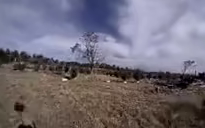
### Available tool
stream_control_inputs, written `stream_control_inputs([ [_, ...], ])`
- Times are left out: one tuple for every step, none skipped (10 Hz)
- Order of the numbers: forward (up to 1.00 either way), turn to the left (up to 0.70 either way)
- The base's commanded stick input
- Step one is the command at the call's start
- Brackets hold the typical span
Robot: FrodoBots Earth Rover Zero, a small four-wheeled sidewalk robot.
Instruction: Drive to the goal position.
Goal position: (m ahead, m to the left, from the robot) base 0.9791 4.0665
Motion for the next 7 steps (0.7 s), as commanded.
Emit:
stream_control_inputs([
  [0.7, 0.0],
  [0.7, 0.0],
  [0.7, 0.0],
  [0.7, 0.0],
  [0.7, 0.0],
  [0.7, 0.0],
  [0.66, 0.0],
])
